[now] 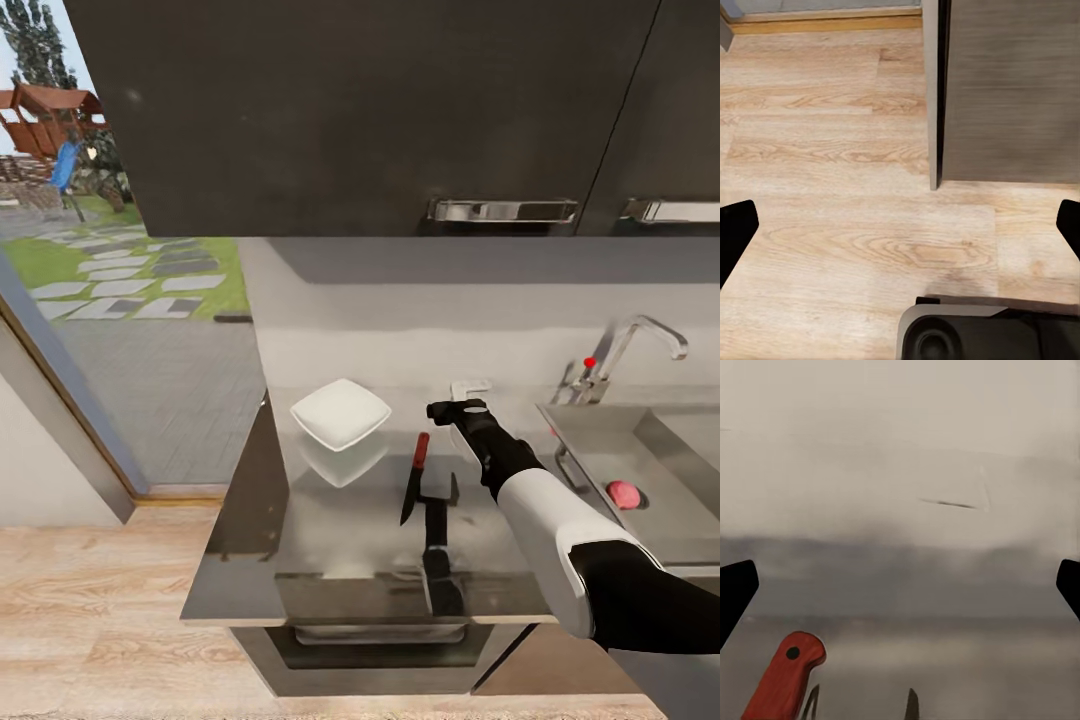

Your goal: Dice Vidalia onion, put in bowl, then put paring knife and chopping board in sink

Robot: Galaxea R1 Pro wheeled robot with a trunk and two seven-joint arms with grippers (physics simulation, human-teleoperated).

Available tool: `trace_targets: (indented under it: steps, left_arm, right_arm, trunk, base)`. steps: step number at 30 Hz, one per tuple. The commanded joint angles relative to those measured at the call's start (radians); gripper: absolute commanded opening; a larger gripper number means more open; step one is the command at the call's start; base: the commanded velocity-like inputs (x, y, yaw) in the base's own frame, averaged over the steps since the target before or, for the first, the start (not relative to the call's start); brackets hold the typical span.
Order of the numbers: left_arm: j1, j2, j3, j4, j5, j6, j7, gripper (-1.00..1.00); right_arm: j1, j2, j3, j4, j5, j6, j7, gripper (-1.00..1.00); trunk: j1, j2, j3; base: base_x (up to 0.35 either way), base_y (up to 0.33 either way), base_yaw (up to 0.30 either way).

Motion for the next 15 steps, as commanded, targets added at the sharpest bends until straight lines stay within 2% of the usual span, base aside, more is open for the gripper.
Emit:
trace_targets:
  steps: [1,15]
  left_arm:
    - [0.0,0.001,-0.005,-0.001,0.002,-0.001,0.007,1.0]
    - [0.0,0.001,-0.005,0.005,0.002,-0.001,0.007,1.0]
  right_arm:
    - [-0.001,0.0,0.005,-0.001,0.004,0.008,-0.005,1.0]
    - [-0.001,0.0,0.005,-0.001,0.004,0.008,-0.005,1.0]
  trunk:
    - [0.001,-0.002,-0.003]
    - [0.001,-0.002,-0.026]
  base:
    - [0.0,0.0,0.0]
    - [0.0,0.0,0.0]
